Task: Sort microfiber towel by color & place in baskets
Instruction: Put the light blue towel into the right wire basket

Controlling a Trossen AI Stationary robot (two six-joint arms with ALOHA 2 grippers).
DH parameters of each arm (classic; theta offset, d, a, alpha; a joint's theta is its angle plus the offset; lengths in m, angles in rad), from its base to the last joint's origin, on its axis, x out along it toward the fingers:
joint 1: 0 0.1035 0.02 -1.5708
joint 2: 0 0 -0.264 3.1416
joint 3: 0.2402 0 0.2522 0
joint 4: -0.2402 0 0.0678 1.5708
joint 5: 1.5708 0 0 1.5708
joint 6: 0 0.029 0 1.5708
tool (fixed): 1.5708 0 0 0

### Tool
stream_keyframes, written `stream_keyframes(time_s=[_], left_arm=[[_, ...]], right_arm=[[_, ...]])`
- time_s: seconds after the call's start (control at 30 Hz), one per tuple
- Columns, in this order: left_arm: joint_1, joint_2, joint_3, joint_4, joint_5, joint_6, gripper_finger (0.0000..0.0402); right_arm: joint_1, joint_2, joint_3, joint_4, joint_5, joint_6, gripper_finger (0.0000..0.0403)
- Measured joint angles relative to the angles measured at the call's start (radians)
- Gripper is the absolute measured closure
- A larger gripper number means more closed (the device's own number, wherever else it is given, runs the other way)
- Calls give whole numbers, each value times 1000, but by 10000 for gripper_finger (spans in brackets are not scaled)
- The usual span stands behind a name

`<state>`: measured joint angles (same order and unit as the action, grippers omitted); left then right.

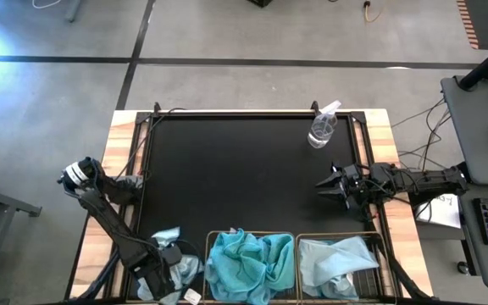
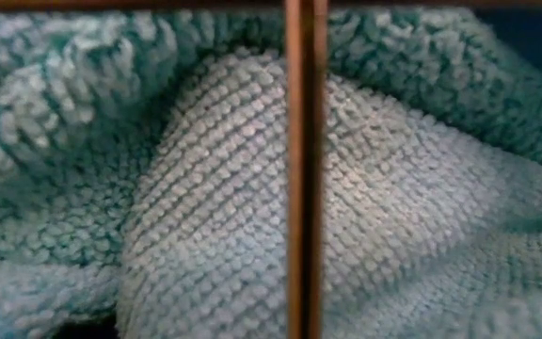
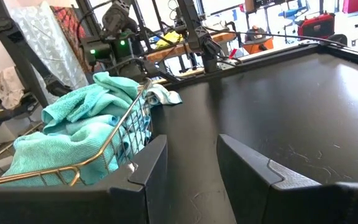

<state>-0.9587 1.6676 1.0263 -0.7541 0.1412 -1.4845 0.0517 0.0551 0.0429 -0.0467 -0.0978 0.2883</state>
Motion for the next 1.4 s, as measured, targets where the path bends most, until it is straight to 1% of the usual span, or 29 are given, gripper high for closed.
stream_keyframes(time_s=[0.2, 0.27, 0.33, 0.4, 0.53, 0.57, 0.67, 0.8, 0.93, 1.03, 1.2, 1.3, 1.4], left_arm=[[-1, -4, -71, 31, -4, 1, 255], [-1, -4, -75, 31, -8, 2, 264], [-1, -4, -76, 30, -11, 2, 282], [-1, -4, -76, 38, -12, 1, 310], [-1, -2, -68, 48, -17, 1, 382], [-1, -1, -64, 46, -18, -3, 390], [0, 2, -40, 65, -15, -9, 389], [0, 3, 20, 65, 4, -13, 397], [0, 3, 112, 46, 0, 37, 397], [0, 3, 187, -12, -30, 68, 398], [0, 2, 315, -168, -81, 101, 399], [0, 2, 397, -248, -144, 145, 399], [0, 2, 480, -280, -268, 231, 399]], right_arm=[[0, 0, 0, 0, 0, 0, 268], [0, 0, 0, 0, 0, 0, 268], [0, 0, 0, 0, 0, 0, 268], [0, 0, 0, 0, 0, 0, 268], [0, 0, 0, 0, 0, 0, 268], [0, 0, 0, 0, 0, 0, 268], [0, 0, 0, 0, 2, 0, 268], [0, 0, 0, 0, 20, 0, 268], [0, 0, 0, 1, 21, 0, 268], [0, 0, 0, 2, 22, 0, 268], [0, 0, 0, 2, 23, 0, 268], [0, 0, 0, 3, 23, 0, 268], [0, 0, 0, 3, 23, 0, 268]])
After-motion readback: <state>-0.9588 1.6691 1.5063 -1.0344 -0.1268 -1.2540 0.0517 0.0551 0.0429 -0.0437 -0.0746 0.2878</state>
